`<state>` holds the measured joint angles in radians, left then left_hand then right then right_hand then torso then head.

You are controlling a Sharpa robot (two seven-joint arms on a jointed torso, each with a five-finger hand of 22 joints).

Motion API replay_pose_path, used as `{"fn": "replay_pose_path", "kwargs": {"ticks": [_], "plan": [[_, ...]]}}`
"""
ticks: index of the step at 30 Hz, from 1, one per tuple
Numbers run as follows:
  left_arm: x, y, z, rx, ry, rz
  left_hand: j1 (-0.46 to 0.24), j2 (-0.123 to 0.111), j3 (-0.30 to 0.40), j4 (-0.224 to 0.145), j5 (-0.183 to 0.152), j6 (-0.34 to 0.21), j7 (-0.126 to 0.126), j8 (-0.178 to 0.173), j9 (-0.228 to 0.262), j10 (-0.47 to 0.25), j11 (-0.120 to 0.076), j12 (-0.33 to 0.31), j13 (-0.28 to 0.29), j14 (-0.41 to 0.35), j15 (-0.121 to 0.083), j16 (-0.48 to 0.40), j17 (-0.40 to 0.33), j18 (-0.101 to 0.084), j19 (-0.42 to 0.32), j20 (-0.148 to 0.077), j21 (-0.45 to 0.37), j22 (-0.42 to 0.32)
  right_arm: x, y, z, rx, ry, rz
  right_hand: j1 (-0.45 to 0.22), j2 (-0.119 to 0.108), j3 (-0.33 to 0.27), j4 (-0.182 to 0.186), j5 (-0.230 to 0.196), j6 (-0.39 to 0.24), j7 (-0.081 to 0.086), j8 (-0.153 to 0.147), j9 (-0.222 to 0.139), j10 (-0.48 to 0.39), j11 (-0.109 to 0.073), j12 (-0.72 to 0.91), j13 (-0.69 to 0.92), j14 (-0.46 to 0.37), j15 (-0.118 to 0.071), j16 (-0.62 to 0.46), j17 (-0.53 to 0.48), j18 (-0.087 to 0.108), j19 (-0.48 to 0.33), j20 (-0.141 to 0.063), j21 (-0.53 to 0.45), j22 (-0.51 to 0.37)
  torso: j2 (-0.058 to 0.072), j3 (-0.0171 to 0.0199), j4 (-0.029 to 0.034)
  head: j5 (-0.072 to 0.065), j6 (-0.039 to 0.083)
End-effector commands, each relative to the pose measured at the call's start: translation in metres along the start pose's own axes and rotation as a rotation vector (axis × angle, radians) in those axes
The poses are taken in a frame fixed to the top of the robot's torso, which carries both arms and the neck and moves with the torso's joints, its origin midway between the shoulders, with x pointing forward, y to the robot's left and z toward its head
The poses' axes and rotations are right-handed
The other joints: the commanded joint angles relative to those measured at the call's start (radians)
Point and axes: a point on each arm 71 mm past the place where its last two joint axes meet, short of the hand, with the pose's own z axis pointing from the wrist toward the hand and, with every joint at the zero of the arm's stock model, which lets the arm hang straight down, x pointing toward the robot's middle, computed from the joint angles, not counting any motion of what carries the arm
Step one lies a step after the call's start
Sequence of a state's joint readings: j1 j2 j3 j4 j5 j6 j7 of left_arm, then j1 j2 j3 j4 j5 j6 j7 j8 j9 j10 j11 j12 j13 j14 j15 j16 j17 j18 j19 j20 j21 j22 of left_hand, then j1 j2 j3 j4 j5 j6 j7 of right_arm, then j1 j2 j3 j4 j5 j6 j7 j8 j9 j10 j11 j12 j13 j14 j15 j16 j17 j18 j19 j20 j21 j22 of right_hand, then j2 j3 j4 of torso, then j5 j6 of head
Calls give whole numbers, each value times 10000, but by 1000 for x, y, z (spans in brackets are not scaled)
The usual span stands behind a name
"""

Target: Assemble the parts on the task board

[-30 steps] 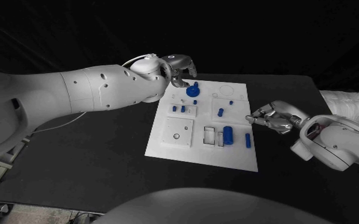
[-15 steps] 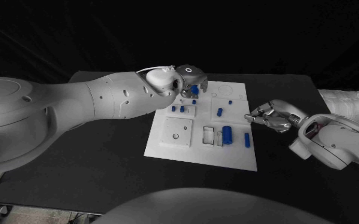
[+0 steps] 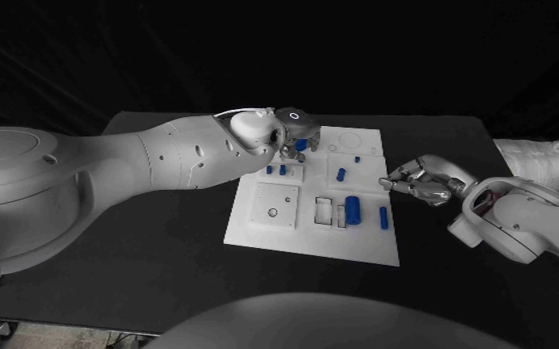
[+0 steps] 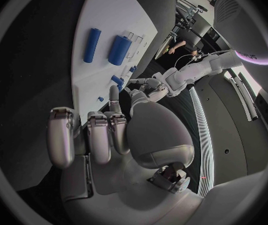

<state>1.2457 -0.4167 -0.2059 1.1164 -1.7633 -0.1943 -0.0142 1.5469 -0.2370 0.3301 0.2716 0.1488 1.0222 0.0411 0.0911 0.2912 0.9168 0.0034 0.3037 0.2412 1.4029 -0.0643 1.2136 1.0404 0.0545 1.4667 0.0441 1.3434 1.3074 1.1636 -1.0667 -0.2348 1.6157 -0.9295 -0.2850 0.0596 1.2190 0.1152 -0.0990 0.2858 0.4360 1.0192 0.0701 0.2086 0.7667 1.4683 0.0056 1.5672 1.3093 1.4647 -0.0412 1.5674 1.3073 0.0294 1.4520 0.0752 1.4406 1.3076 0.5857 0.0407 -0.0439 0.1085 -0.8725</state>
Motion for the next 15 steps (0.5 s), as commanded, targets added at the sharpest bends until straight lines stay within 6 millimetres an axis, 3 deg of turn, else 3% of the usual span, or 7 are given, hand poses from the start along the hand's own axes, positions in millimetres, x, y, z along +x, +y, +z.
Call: {"fn": "replay_pose_path", "kwargs": {"ticks": [1,15], "plan": [[4,-1,2,-130,312,168,-51,-91,-5,82,-98,83,14,41,-22,96,23,-23,-22,-85,21,-63,-63,-9,20,28,-77,1918,1,1,0,-153,35,-62,67,-17,-61,6,37,6,27,-69,-15,1025,60,36,2615,1061,59,34,2635,112,-29,33,-43,2093,3,0,-3,19,-1],[15,3,5,-408,502,127,-36,-39,44,59,47,-27,-22,-26,-111,169,53,-75,-74,-220,46,-165,-321,16,-51,47,-213,1885,1,-1,0,-87,83,-54,53,-13,-71,18,44,8,29,-74,-15,1025,62,36,2615,1061,60,34,2635,115,-35,33,-52,2090,-4,1,-1,26,-1]]}}
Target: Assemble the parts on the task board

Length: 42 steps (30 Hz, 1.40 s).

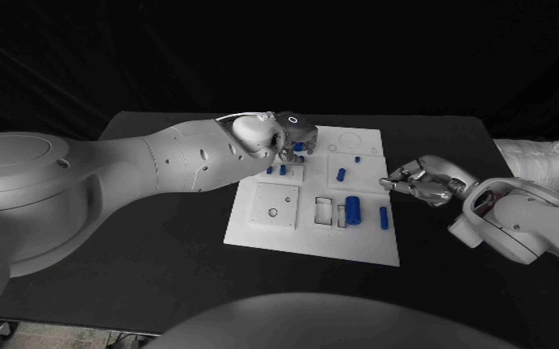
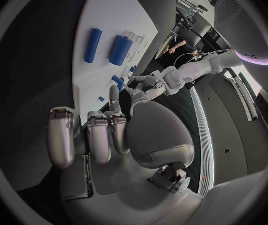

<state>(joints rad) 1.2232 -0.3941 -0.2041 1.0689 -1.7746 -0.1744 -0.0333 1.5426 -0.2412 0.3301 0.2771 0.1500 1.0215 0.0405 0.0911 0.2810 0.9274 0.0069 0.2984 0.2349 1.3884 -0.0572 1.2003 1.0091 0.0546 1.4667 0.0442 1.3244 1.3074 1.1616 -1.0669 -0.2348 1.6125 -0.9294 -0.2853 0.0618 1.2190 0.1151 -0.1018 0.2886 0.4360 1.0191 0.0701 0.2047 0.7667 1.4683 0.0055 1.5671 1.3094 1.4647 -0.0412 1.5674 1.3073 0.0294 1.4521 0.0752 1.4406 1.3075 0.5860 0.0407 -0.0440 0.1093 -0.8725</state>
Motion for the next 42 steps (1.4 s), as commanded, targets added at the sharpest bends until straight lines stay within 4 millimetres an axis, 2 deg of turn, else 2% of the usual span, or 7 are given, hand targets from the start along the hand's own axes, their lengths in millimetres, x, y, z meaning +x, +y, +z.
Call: {"fn": "replay_pose_path", "kwargs": {"ticks": [1,9,15,25,33,36,42], "plan": [[2,-1,2,-53,137,81,12,9,50,0,48,-10,-21,-20,-11,77,15,-18,-11,-75,-26,-23,-5,14,-51,48,-21,1886,1,1,0,-102,95,-53,53,-13,-42,-11,44,8,29,-35,-15,1025,62,37,2614,1061,60,34,2635,115,-36,33,-52,2092,-5,1,-3,23,-1],[5,0,3,-153,296,82,22,47,88,-5,112,34,-33,5,-18,146,4,-4,-10,-89,-29,-14,-37,17,-61,52,-40,1883,1,0,0,-78,109,-48,50,-14,-46,-9,47,9,29,-37,-15,1025,62,37,2614,1061,60,34,2635,116,-41,33,-58,2089,-5,3,-7,18,-1],[9,1,4,-252,386,49,58,93,205,-34,461,74,-21,29,-51,250,17,-19,-29,-114,-19,18,-106,17,-66,57,-49,1886,1,0,0,-53,120,-45,50,-14,-47,-9,48,10,29,-38,-15,1025,63,37,2614,1061,60,34,2635,117,-42,33,-59,2089,2,-4,-7,-17,-1],[13,2,7,-355,420,12,62,112,344,-76,753,11,-216,-5,-112,418,137,-28,-49,-127,54,71,-174,15,-64,72,-55,1890,1,0,-1,-32,131,-42,50,-14,-47,-9,48,10,29,-38,-15,1025,63,37,2614,1061,60,34,2635,117,-42,33,-59,2089,-1,0,-7,-3,-1],[14,1,8,-387,356,-28,77,140,420,-128,836,-17,-312,-17,-142,608,176,42,-9,-116,92,124,-177,11,-57,91,-42,1895,2,0,-1,-18,149,-43,53,-14,-50,-12,55,11,27,-41,-15,1025,63,37,2614,1061,61,34,2635,118,-45,34,-63,2088,-3,2,-2,-5,-1],[15,1,8,-395,363,-33,84,174,464,-157,870,26,-351,7,-143,690,179,71,13,1,81,300,39,21,-76,95,-85,1883,2,0,-1,-9,158,-42,53,-14,-50,-12,55,11,27,-41,-15,1025,63,37,2614,1061,61,34,2635,118,-45,34,-63,2088,3,-2,-6,-19,-1],[16,2,9,-391,295,-36,82,248,527,-219,899,224,-318,117,-117,818,157,116,54,72,64,395,86,20,-70,93,-71,1888,2,-1,-1,13,169,-42,53,-14,-50,-12,55,11,27,-41,-15,1025,63,37,2614,1061,61,34,2635,118,-45,34,-63,2088,2,0,-4,-2,-1]]}}
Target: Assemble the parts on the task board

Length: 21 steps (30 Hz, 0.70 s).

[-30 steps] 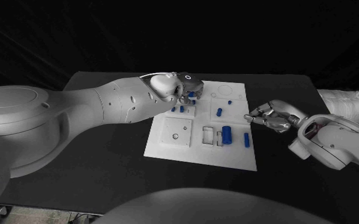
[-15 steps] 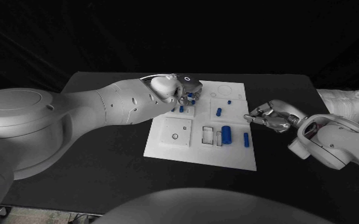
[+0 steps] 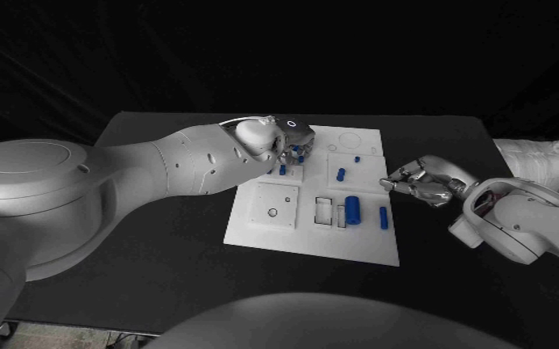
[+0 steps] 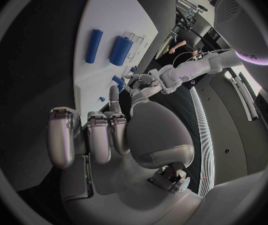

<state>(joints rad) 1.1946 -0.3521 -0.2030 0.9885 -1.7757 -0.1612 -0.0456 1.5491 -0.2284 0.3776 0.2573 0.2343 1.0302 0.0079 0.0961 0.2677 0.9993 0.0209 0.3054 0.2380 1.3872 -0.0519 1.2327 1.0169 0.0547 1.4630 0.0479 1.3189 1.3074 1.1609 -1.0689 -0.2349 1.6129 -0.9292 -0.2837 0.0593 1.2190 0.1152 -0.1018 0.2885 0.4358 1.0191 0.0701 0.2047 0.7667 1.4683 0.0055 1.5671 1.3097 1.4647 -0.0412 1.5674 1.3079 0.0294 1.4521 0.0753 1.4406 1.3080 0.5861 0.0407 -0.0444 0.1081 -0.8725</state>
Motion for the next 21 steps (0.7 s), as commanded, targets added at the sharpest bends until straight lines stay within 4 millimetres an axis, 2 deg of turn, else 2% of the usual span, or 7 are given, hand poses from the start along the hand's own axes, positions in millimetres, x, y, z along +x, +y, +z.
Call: {"fn": "replay_pose_path", "kwargs": {"ticks": [1,21], "plan": [[0,-2,1,42,-109,-12,18,136,63,-43,58,205,24,104,27,129,2,57,35,98,4,90,17,17,-28,54,-7,1891,2,0,0,-26,158,-49,54,-14,-51,-12,56,11,27,-42,-14,1025,63,37,2611,1061,61,34,2629,118,-45,34,-63,2083,1,0,0,8,-1],[5,-4,3,268,-175,-19,-54,462,93,-370,4,982,305,503,153,689,-249,215,176,216,-182,197,-78,-1,39,-18,88,1917,2,0,0,23,182,-46,58,-11,-53,-14,65,12,26,-47,-14,1025,62,37,2611,1061,62,34,2629,121,-53,34,-73,2079,4,-1,3,-35,-1]]}}
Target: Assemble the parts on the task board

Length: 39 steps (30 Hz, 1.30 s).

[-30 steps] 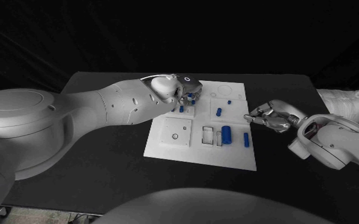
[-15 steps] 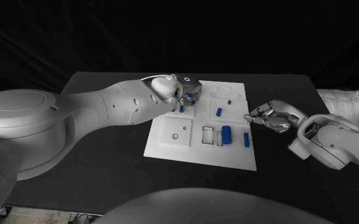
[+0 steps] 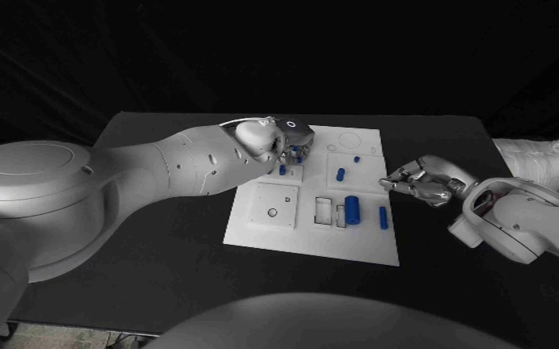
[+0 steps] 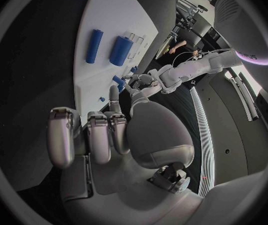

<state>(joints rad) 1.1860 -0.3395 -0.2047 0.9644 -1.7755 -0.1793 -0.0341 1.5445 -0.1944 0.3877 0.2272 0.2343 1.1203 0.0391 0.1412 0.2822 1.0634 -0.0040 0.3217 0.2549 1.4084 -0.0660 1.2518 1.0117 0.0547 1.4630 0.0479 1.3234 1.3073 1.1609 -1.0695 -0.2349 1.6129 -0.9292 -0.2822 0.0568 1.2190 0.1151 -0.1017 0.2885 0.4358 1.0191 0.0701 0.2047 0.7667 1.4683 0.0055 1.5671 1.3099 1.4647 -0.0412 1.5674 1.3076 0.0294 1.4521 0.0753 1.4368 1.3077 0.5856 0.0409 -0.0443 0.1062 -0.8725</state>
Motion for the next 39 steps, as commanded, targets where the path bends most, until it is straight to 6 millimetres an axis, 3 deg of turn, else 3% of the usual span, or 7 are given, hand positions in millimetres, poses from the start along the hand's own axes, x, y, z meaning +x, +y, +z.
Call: {"fn": "replay_pose_path", "kwargs": {"ticks": [1,9,18,23,39], "plan": [[2,-4,1,251,-75,-13,-12,126,-12,-81,4,104,-1,63,12,56,-4,46,5,3,-44,2,-40,-1,39,-20,41,1918,2,0,0,-4,170,-46,58,-11,-53,-14,65,11,26,-47,-15,1025,62,37,2609,1061,62,34,2632,120,-53,34,-36,2082,8,-2,3,-17,-1],[6,-4,2,313,-42,-19,-5,167,-23,-199,28,249,52,124,32,261,-15,50,-6,4,-62,-35,-153,4,31,-33,8,1908,2,0,-1,11,166,-43,58,-11,-53,-14,65,11,26,-47,-15,1025,62,37,2609,1061,62,34,2632,120,-53,34,-36,2082,1,-1,0,-4,-1],[2,-4,1,503,-674,-27,2,181,-7,-483,370,559,126,226,60,895,-19,20,-28,155,-91,57,-133,-8,75,-70,63,1925,1,-1,-1,4,115,-45,64,-9,-53,-17,69,12,25,-50,-14,1025,62,37,2609,1061,62,34,2632,121,-55,35,-39,2081,-5,-1,4,-21,-1],[0,-2,-4,531,-1069,-99,-19,157,6,-541,401,673,145,258,69,1032,-23,-18,-38,157,-94,6,-246,-4,74,-80,42,1919,0,-1,-2,4,90,-47,64,-9,-53,-17,69,13,25,-51,-14,1025,62,37,2609,1061,62,34,2632,121,-55,35,-38,2081,-11,1,6,-43,-1],[-31,31,-29,31,-1094,-361,-123,104,101,-547,184,588,146,100,-17,1062,-3,-356,-178,41,-71,-220,-633,39,-22,-73,-192,1855,1,-3,-3,37,118,-36,76,-8,-52,-25,74,14,23,-54,-14,1025,61,37,2609,1061,62,34,2632,122,-58,35,-42,2080,-7,3,1,-99,-1]]}}
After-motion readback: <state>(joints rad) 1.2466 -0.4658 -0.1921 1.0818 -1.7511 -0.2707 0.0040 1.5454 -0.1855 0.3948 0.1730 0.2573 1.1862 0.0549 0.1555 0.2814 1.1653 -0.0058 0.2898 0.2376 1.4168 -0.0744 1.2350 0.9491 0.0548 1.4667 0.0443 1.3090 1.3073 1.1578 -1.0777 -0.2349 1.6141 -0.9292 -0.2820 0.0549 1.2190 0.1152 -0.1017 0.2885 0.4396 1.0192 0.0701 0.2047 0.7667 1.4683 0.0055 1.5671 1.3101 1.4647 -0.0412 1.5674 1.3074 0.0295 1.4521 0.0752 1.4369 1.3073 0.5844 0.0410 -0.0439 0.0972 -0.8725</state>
